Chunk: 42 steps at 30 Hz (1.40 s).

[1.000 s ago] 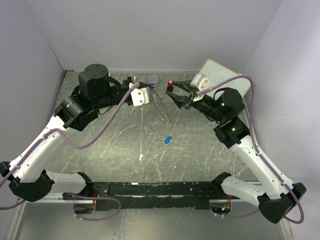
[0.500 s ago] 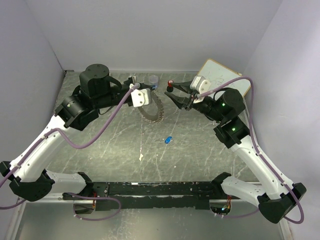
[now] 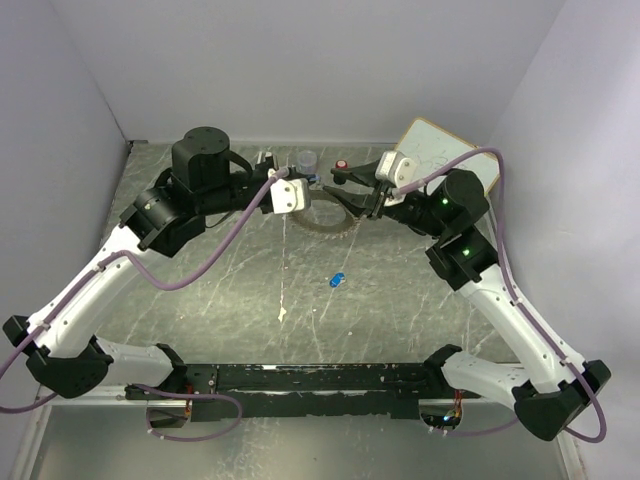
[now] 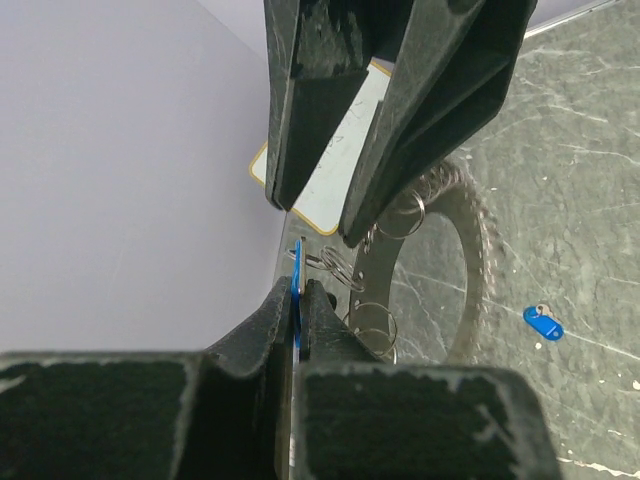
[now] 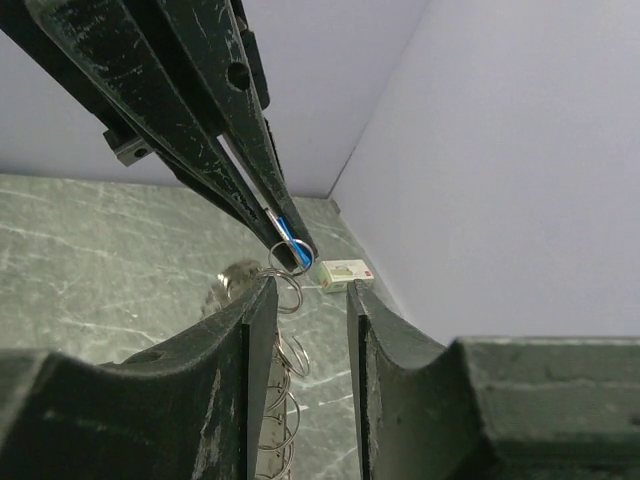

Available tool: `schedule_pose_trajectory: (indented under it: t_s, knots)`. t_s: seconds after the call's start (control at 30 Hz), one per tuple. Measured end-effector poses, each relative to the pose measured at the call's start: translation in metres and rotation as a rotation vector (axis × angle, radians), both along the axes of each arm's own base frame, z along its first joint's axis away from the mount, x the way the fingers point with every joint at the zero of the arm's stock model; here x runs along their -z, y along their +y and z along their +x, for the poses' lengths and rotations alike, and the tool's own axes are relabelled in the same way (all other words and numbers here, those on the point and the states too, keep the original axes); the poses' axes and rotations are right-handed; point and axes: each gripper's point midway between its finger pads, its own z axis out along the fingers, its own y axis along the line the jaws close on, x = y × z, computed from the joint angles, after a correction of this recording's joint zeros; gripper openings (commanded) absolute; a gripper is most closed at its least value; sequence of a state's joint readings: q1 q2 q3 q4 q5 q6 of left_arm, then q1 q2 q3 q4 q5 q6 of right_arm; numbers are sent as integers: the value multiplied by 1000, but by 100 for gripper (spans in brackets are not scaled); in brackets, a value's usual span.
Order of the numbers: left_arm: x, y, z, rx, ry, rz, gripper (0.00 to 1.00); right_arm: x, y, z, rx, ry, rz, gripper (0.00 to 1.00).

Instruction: Put the keys on the keyring

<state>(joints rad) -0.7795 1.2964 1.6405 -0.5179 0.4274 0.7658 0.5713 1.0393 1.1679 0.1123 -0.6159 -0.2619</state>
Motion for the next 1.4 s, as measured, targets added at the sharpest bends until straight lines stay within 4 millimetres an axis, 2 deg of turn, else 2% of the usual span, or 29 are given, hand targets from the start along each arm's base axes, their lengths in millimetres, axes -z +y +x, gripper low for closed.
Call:
schedule_pose_trajectory:
  t_s: [0.2,0.57,0.83,1.13,1.4]
  knots:
    - [3,-3,0,11,4,8,7,14,6,3,-24,31,-36,32]
    - [8,-6,-1,33,11,20,7,25,12,3,-61,47,-71,26]
    - [11,-7,0,37,15,29,7,30,15,3,-79,56,-85,17]
    - [12,-7,2,29,14,32,7,32,15,3,-79,58,-93,0]
    - [10,-2,12,-33,-3,31,7,29,12,3,-63,54,-87,0]
